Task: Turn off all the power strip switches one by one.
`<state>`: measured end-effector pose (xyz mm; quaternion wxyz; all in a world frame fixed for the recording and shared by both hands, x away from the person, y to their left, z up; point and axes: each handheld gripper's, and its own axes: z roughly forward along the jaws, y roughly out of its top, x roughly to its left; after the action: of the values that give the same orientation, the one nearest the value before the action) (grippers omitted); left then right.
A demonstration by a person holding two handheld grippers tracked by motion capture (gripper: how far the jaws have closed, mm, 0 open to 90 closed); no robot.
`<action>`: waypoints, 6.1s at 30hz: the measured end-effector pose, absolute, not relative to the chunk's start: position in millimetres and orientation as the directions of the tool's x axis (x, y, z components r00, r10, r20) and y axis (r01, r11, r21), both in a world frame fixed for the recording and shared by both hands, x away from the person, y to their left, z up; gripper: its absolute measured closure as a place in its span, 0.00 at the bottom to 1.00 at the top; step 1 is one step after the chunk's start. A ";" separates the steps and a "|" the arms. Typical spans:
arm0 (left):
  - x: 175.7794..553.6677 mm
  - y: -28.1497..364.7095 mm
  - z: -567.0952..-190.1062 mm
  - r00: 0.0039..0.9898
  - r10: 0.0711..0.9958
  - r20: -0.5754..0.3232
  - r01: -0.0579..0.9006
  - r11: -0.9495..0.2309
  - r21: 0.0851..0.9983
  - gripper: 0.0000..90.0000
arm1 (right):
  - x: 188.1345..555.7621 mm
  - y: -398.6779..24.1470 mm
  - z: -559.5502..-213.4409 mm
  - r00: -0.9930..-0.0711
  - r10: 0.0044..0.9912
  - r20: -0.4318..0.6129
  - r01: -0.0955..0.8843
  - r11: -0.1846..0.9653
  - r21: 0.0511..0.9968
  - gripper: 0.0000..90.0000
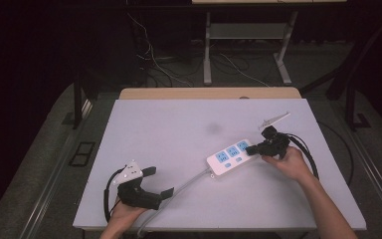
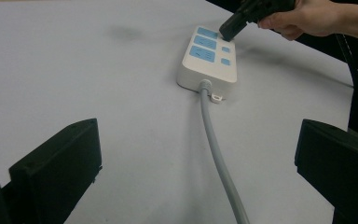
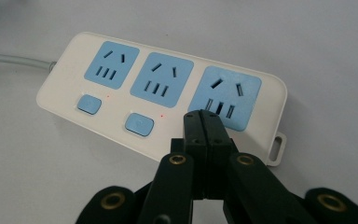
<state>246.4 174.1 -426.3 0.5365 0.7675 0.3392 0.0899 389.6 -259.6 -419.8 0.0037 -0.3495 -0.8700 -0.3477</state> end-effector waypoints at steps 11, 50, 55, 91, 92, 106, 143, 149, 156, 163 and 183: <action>248.2 175.9 -426.9 0.749 0.622 -0.229 0.429 -0.190 0.883 0.00 | 390.8 -259.0 -418.3 -0.759 0.603 0.245 0.609 0.525 0.595 1.00; 249.4 174.6 -427.6 0.749 0.621 -0.232 0.432 -0.191 0.881 0.00 | 376.6 -260.5 -373.1 -0.779 0.573 0.253 0.584 0.518 0.625 1.00; 249.3 174.9 -427.4 0.749 0.621 -0.232 0.430 -0.189 0.883 0.00 | 373.9 -254.3 -366.1 -0.793 0.560 0.242 0.569 0.536 0.624 1.00; 248.5 175.5 -426.5 0.751 0.621 -0.224 0.422 -0.191 0.887 0.00 | 375.2 -221.4 -376.5 -0.831 0.503 0.237 0.538 0.619 0.572 1.00; 248.5 175.6 -426.5 0.751 0.621 -0.223 0.421 -0.191 0.887 0.00 | 375.5 -220.4 -377.8 -0.830 0.505 0.238 0.540 0.622 0.567 1.00; 248.8 176.5 -426.4 0.751 0.622 -0.222 0.421 -0.192 0.886 0.00 | 384.8 -215.7 -393.1 -0.819 0.519 0.244 0.562 0.644 0.520 1.00; 248.6 176.7 -426.5 0.749 0.624 -0.222 0.422 -0.192 0.886 0.00 | 387.0 -220.6 -411.7 -0.804 0.526 0.276 0.584 0.616 0.528 1.00; 248.2 177.2 -426.4 0.748 0.625 -0.224 0.423 -0.189 0.886 0.00 | 386.9 -222.4 -413.0 -0.802 0.525 0.284 0.587 0.608 0.534 1.00; 248.8 179.2 -425.8 0.742 0.632 -0.224 0.422 -0.180 0.889 0.00 | 386.7 -221.1 -412.8 -0.803 0.524 0.284 0.587 0.613 0.529 1.00; 248.6 179.6 -425.5 0.741 0.632 -0.225 0.420 -0.176 0.891 0.00 | 385.4 -220.4 -413.5 -0.803 0.529 0.273 0.585 0.615 0.528 1.00; 250.2 180.6 -426.3 0.739 0.634 -0.227 0.424 -0.176 0.889 0.00 | 382.4 -221.5 -411.7 -0.812 0.510 0.284 0.573 0.605 0.553 1.00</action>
<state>250.2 180.6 -426.3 0.5396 0.7606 0.3477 0.0975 382.4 -221.5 -411.7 0.0485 -0.3026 -0.8946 -0.3252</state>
